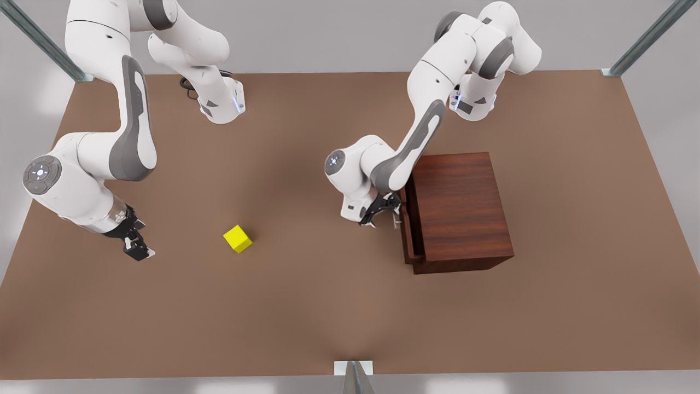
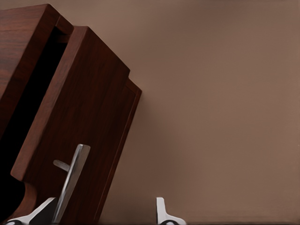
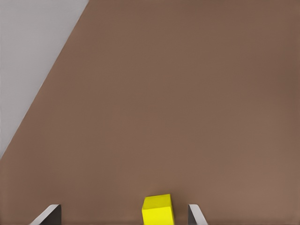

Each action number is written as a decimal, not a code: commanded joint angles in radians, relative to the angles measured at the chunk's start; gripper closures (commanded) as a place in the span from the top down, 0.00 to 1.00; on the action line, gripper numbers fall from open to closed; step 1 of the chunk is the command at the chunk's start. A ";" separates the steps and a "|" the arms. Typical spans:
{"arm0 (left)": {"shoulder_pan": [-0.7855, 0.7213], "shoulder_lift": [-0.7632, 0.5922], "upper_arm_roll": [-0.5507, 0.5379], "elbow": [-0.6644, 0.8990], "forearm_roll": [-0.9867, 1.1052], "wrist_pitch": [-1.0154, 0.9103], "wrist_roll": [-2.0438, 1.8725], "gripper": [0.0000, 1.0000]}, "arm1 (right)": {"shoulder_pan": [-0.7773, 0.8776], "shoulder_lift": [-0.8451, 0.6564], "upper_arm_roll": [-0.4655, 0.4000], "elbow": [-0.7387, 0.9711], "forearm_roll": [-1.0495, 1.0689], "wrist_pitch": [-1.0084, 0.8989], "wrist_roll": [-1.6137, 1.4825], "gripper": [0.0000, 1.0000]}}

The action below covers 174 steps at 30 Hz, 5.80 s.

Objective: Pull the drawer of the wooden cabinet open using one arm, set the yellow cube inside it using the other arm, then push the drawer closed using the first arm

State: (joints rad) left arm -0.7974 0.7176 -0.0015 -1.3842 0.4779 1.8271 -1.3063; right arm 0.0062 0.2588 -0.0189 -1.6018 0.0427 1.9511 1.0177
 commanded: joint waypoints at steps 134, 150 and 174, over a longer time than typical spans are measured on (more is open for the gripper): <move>0.727 -0.475 0.009 -0.030 -0.481 -0.216 1.260 1.00 | 0.298 0.264 0.194 0.258 -0.076 -0.205 0.604 0.53; 0.713 -0.468 0.000 -0.039 -0.498 -0.212 1.256 1.00 | 0.635 0.488 0.221 0.655 -0.055 -0.058 1.513 0.53; 0.452 -0.388 -0.025 0.146 -0.487 -0.275 0.868 1.00 | 0.485 0.476 0.073 0.754 -0.058 -0.374 0.997 1.00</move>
State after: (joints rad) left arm -0.3371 0.3209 -0.0258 -1.2548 -0.0099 1.5572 -0.1960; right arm 0.5457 0.7579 0.0533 -0.8486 -0.0147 1.8295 2.4071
